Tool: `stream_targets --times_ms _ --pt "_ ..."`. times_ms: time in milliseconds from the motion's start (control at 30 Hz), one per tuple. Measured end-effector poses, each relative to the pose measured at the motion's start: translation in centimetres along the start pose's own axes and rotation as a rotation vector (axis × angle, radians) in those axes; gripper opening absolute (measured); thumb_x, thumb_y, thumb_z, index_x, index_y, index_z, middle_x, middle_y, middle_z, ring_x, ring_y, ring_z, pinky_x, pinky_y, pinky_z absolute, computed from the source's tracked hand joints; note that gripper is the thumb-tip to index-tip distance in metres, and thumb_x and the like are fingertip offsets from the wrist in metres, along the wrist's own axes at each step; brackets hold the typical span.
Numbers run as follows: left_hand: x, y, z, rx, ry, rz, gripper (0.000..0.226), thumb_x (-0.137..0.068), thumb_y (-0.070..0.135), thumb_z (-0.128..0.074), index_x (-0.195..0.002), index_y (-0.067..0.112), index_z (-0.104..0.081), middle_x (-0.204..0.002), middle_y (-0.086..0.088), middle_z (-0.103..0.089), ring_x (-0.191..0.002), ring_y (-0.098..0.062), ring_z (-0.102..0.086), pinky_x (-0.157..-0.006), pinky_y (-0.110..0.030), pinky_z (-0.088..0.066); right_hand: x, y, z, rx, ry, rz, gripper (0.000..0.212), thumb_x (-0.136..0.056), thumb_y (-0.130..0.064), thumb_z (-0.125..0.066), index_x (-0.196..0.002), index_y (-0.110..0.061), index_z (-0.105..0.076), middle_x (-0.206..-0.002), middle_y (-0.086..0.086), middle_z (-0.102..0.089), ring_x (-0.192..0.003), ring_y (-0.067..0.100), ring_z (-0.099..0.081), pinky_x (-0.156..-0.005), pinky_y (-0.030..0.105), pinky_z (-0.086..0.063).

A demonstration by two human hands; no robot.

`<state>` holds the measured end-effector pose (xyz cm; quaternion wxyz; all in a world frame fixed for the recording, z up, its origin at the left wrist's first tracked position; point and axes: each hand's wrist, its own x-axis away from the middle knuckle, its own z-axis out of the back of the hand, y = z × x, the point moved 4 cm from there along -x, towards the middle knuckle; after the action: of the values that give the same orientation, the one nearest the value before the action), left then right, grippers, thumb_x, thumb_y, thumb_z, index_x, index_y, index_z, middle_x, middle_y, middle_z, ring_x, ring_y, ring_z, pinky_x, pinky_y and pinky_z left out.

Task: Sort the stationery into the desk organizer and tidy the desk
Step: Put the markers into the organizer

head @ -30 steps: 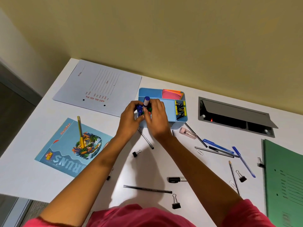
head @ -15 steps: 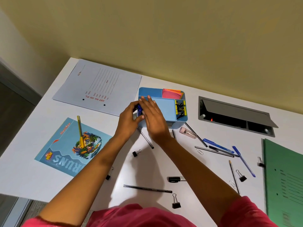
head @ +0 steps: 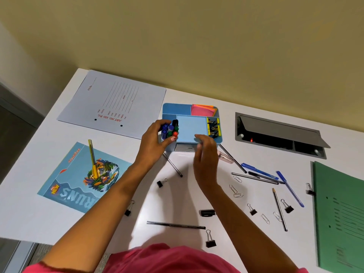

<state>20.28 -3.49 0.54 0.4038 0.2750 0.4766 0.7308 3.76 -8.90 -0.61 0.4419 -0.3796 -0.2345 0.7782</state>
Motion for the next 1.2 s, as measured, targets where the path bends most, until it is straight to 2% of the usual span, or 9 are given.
stream_targets --times_ms 100,267,367,567,733,867,1000,1100,1200 --pt "0.0 0.3 0.0 -0.022 0.021 -0.024 0.041 -0.084 0.022 -0.069 -0.121 0.019 -0.053 -0.124 -0.002 -0.056 -0.11 -0.012 -0.054 -0.078 -0.002 -0.042 2.2 3.0 1.6 0.036 0.024 -0.068 0.025 -0.088 0.01 -0.049 -0.106 -0.006 -0.057 -0.101 0.007 -0.059 -0.097 0.018 -0.055 -0.085 0.032 -0.05" --pt "-0.2 0.4 0.0 -0.077 0.013 -0.058 0.039 -0.084 0.022 -0.069 -0.119 0.019 -0.053 -0.123 -0.002 -0.056 -0.108 -0.011 -0.053 -0.076 -0.004 -0.041 4.5 8.2 2.5 0.192 -0.077 -0.255 0.024 -0.088 0.005 -0.055 -0.109 -0.007 -0.059 -0.114 0.012 -0.059 -0.112 0.027 -0.053 -0.098 0.027 -0.041" --pt "-0.2 0.3 -0.1 -0.096 0.01 -0.058 0.04 -0.084 0.023 -0.069 -0.121 0.018 -0.052 -0.123 -0.002 -0.055 -0.106 -0.008 -0.051 -0.075 -0.001 -0.039 5.2 9.7 2.7 0.274 -0.103 -0.299 0.018 -0.089 -0.003 -0.058 -0.108 -0.005 -0.058 -0.113 0.015 -0.058 -0.105 0.028 -0.051 -0.09 0.038 -0.049" --pt "0.0 0.0 -0.2 -0.103 -0.011 -0.09 0.045 -0.084 0.023 -0.069 -0.124 0.02 -0.049 -0.124 -0.003 -0.055 -0.109 -0.01 -0.052 -0.082 -0.009 -0.04 5.0 12.4 5.2 0.459 0.006 -0.366 0.057 -0.074 0.017 -0.054 -0.128 -0.003 -0.053 -0.135 0.018 -0.05 -0.128 0.032 -0.043 -0.108 0.038 -0.037" --pt "0.2 0.1 -0.3 -0.091 -0.005 -0.091 0.044 -0.085 0.022 -0.069 -0.123 0.02 -0.049 -0.123 -0.001 -0.055 -0.109 -0.01 -0.052 -0.081 -0.006 -0.039 4.9 15.4 8.6 0.585 0.051 -0.44 0.051 -0.082 0.014 -0.056 -0.132 0.006 -0.047 -0.137 0.025 -0.047 -0.13 0.039 -0.042 -0.108 0.048 -0.039" --pt "0.3 0.0 -0.3 -0.08 -0.013 -0.092 0.044 -0.085 0.024 -0.068 -0.124 0.021 -0.049 -0.124 -0.001 -0.054 -0.11 -0.011 -0.052 -0.083 -0.008 -0.04 4.7 18.5 9.9 0.578 -0.095 -0.506 0.051 -0.091 0.008 -0.046 -0.14 0.003 -0.036 -0.147 0.024 -0.036 -0.139 0.039 -0.029 -0.115 0.049 -0.027" --pt "0.3 0.0 -0.6 -0.088 -0.012 -0.088 0.045 -0.085 0.022 -0.068 -0.125 0.018 -0.047 -0.127 -0.003 -0.054 -0.113 -0.014 -0.052 -0.085 -0.014 -0.042 5.0 18.2 9.2 0.5 -0.252 -0.399 0.049 -0.097 0.004 -0.037 -0.146 0.0 -0.027 -0.154 0.019 -0.023 -0.145 0.034 -0.013 -0.119 0.044 -0.013" --pt "0.3 -0.1 -0.6 -0.084 -0.005 -0.087 0.046 -0.085 0.02 -0.068 -0.125 0.018 -0.047 -0.127 -0.003 -0.053 -0.113 -0.014 -0.052 -0.087 -0.019 -0.044 5.7 16.0 8.7 0.392 -0.2 -0.342 0.052 -0.095 0.01 -0.036 -0.145 -0.001 -0.029 -0.155 0.015 -0.024 -0.146 0.028 -0.016 -0.119 0.039 -0.015" --pt "0.3 -0.4 -0.7 -0.081 -0.006 -0.081 0.047 -0.085 0.02 -0.068 -0.126 0.019 -0.046 -0.128 -0.003 -0.053 -0.114 -0.014 -0.051 -0.089 -0.022 -0.045 7.7 13.5 8.0 0.251 -0.116 -0.335 0.049 -0.091 0.012 -0.041 -0.136 -0.004 -0.043 -0.148 0.012 -0.037 -0.141 0.022 -0.028 -0.116 0.028 -0.021"
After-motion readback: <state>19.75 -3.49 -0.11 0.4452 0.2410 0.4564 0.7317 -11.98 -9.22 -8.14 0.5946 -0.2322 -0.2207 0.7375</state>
